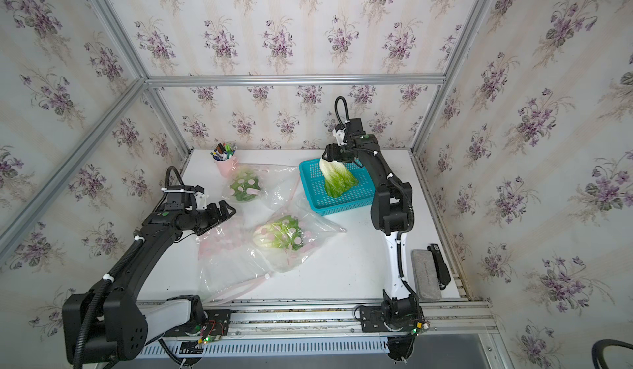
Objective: Open the zip-top bag and take out the chinese cabbages
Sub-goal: Adjust the Chinese cabbage in the basket.
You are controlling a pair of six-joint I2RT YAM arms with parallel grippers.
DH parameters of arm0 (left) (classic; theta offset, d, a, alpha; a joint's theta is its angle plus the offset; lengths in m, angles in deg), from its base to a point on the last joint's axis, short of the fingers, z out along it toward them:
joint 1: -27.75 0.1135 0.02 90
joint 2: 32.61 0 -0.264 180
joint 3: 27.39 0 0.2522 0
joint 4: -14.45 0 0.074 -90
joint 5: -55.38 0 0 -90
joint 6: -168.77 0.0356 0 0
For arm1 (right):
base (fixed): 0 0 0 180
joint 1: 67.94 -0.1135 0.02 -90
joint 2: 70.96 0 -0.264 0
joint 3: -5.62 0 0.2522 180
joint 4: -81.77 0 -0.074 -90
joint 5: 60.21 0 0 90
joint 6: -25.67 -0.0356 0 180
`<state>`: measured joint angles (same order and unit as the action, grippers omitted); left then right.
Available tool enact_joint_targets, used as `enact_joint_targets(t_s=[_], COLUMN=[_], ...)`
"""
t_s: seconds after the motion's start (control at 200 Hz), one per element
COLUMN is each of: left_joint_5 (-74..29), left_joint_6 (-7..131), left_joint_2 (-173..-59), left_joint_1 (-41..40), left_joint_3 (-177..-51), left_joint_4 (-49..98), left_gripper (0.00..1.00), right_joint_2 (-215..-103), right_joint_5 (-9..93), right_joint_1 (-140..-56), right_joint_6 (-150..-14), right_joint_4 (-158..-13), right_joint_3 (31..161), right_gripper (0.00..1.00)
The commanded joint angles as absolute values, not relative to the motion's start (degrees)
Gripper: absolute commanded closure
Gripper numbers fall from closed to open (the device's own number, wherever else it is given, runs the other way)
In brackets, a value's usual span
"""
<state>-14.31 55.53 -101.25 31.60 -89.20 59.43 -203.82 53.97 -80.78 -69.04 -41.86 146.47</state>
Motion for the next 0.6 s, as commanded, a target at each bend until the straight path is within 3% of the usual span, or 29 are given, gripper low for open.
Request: enact_joint_targets(t_s=[0.0, 0.08, 0.19, 0.35, 0.595], left_joint_5=[-13.71, -13.71, -13.66, -13.40, -13.05], left_joint_6=[55.57, 55.49, 55.45, 55.37, 55.10], left_joint_2=[-101.22, -101.16, -101.07, -100.99, -100.99], left_joint_1=[31.65, 31.67, 31.68, 31.64, 31.61], left_joint_3=[-89.33, -89.27, -89.20, -89.21, -88.85], left_joint_4=[58.88, 58.89, 58.75, 58.71, 58.33], left_gripper=[0.03, 0.03, 0.03, 0.03, 0.03], right_joint_2=[-202.02, -198.40, -191.89, -185.23, -181.52], right_joint_5=[56.56, 56.90, 58.17, 58.78, 45.82], right_joint_1=[-81.90, -82.99, -84.01, -84.81, -84.90], right_joint_6=[-70.34, -71.17, -73.44, -73.68, -68.42], right_joint_4=[-41.21, -44.48, -51.50, -55.35, -47.54], right_joint_3=[143.92, 137.48, 126.20, 115.94, 117.54], right_gripper=[0.45, 0.50, 0.51, 0.24, 0.12])
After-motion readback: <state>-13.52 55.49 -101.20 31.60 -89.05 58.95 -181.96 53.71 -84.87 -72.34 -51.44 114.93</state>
